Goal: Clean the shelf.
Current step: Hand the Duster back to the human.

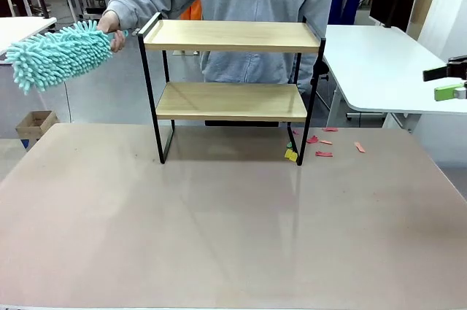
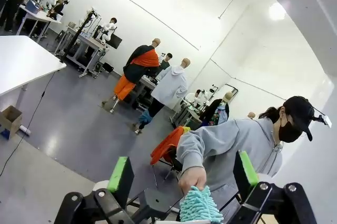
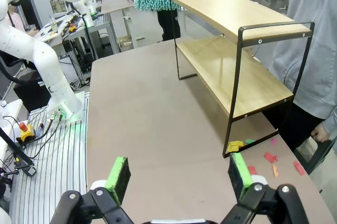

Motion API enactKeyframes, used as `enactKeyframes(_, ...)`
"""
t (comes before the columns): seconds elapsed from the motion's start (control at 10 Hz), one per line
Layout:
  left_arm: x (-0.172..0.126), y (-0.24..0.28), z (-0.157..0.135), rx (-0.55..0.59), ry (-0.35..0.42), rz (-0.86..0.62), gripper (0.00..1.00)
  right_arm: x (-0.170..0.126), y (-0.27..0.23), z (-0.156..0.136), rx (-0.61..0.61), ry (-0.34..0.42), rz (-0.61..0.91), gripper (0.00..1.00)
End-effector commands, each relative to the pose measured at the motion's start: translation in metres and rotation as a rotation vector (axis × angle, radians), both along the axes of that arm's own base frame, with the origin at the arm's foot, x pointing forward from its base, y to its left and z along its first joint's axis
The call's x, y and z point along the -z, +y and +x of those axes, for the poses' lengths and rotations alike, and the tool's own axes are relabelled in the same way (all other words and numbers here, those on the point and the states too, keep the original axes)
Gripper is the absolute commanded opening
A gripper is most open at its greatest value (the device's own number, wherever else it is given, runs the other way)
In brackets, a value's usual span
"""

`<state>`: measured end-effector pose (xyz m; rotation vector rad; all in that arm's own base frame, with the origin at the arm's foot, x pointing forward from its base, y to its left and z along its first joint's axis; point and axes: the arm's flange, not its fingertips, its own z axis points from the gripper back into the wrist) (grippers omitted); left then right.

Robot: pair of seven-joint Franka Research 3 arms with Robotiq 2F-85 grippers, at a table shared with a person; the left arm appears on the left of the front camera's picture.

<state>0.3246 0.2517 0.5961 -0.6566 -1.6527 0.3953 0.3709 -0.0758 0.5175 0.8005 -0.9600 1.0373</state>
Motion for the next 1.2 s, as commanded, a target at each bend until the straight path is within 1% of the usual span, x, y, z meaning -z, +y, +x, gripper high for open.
enactKeyframes(0.0, 0.0046, -0.0010, -0.0032, -0.007, 0.004, -0.001, 1.00, -0.0030, -0.0002, 0.0002, 0.002, -0.008, 0.016, 1.00)
enactKeyframes(1.1, 0.0046, -0.0010, -0.0032, -0.007, 0.004, -0.001, 1.00, -0.0030, -0.0002, 0.0002, 0.002, -0.008, 0.016, 1.00)
